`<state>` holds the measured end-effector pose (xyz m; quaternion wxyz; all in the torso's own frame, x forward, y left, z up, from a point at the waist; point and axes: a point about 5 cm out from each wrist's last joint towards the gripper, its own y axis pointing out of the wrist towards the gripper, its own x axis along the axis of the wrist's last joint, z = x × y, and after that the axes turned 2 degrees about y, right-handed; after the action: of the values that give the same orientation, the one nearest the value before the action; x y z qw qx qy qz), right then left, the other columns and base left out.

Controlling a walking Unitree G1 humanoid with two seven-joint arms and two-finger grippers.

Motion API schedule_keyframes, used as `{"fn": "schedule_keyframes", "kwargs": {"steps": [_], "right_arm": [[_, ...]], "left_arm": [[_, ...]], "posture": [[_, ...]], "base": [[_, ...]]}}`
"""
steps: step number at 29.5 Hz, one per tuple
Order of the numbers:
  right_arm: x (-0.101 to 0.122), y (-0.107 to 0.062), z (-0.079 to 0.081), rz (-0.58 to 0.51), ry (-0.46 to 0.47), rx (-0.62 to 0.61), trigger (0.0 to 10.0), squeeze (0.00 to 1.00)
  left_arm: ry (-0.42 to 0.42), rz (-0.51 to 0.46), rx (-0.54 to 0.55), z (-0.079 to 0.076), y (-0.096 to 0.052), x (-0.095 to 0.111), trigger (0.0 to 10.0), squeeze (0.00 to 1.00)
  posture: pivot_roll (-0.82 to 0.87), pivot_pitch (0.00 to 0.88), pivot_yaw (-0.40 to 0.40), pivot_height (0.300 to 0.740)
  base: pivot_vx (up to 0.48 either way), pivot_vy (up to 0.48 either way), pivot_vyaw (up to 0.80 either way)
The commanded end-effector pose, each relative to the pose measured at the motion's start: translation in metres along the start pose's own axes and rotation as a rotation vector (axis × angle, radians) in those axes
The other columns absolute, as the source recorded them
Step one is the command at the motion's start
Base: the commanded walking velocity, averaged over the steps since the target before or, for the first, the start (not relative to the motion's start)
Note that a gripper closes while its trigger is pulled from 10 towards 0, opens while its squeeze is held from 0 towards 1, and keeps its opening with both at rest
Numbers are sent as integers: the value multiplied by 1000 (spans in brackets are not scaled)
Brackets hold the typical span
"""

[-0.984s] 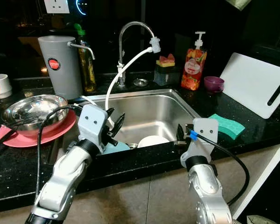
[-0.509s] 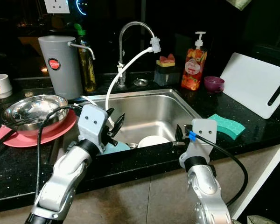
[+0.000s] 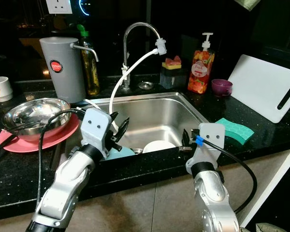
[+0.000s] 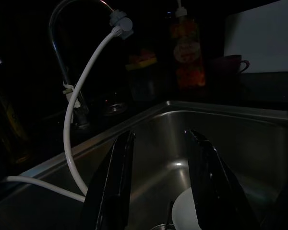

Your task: Kitchen organization

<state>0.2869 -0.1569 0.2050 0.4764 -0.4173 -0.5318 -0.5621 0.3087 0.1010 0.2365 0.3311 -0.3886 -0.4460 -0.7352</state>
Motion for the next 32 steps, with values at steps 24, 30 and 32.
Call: {"fn": "schedule_keyframes", "kwargs": {"steps": [24,30,32], "right_arm": [[-2,2,-1,9,-10,-2,10000,0],[-2,3,-1,7,-9,-1,10000,0],[-2,3,-1,7,-9,-1,10000,0]], "left_arm": [[-3,7,-8,-3,1,-3,10000,0],[-2,7,-7,-3,1,-3,10000,0],[-1,7,-6,-2,1,-3,10000,0]], "posture": [[36,30,-61,740],[36,30,-61,740],[36,30,-61,740]], "base": [[0,0,0],[0,0,0],[0,0,0]]}}
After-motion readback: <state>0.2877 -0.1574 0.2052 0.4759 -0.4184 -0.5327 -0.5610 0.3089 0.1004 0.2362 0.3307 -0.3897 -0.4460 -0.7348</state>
